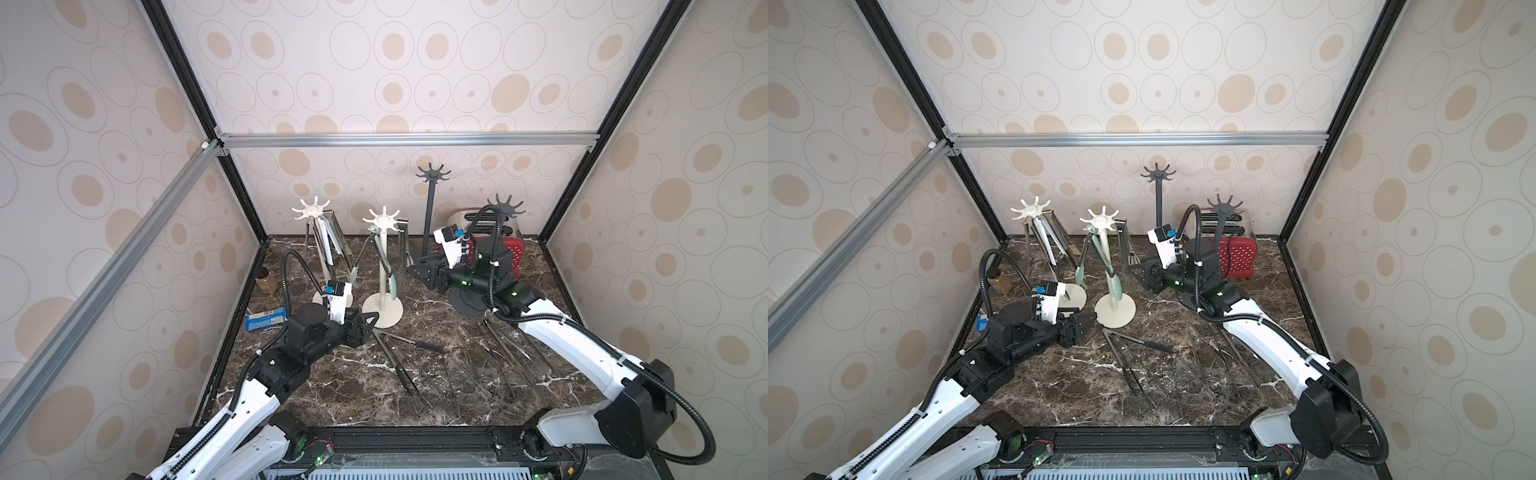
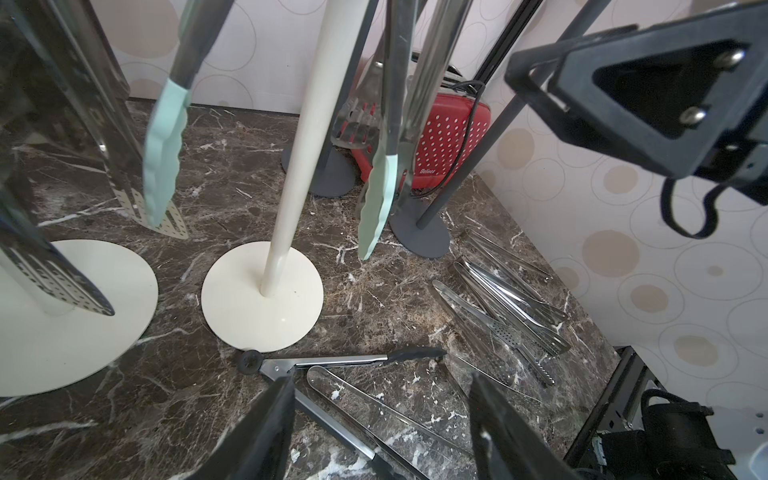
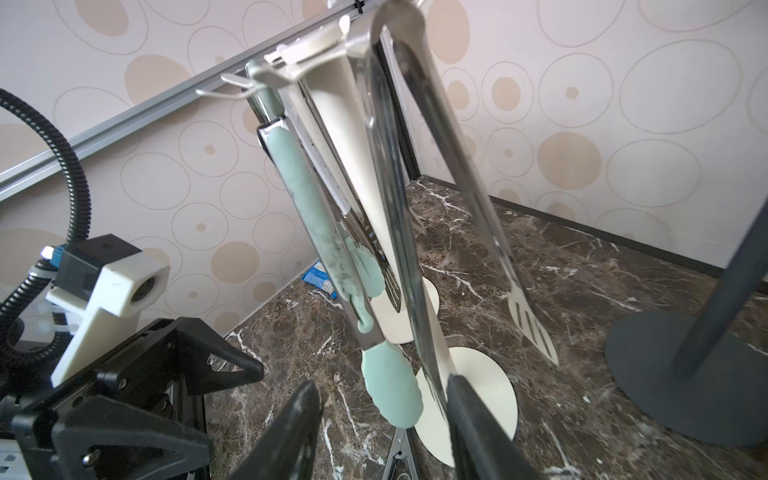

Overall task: Hang food tongs on kitchen utensil racks
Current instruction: Pick up the food tongs from the center of the board.

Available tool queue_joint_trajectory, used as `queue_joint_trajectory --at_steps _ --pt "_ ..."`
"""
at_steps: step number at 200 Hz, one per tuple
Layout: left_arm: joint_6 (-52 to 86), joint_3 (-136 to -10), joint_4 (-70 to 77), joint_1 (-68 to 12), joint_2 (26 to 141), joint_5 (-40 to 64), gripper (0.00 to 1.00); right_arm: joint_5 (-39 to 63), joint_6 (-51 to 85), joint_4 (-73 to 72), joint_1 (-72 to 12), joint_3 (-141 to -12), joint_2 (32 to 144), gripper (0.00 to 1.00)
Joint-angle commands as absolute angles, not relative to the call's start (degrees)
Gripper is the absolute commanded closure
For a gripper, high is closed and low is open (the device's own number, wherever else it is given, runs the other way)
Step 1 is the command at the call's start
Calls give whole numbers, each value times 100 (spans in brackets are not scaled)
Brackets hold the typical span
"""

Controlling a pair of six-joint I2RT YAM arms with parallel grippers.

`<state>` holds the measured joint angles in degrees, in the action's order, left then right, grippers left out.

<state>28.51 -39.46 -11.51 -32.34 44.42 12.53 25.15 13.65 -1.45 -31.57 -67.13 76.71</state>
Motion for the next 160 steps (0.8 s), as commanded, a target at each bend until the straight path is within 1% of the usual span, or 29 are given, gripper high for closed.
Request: queue_joint_trajectory --at_steps 1,25,51,79,102,126,160 --pt "3003 -4128 -1307 -3215 4481 1230 34 2048 1226 325 -3213 -6610 7350 48" --pt "3192 -4292 -1745 -3239 4617 1080 36 1739 1200 630 -3217 -6574 7086 48" --pt "3483 -4470 -2333 -3421 4853 672 39 1480 1204 850 -3214 -6476 6859 49" --pt "4017 -4581 -2707 -3856 5197 89 42 1274 1195 981 -3209 -6332 6684 48" --pt "4734 -4500 -2751 -4170 5490 -247 48 1129 1153 1096 -3215 -6213 6559 49" --pt "5341 -4507 -2805 -4700 5888 -900 48 1022 1101 1142 -3208 -6026 6387 49" --pt "5949 -4672 -2538 -5331 6765 -1517 50 898 1016 1195 -3209 -5744 6098 49"
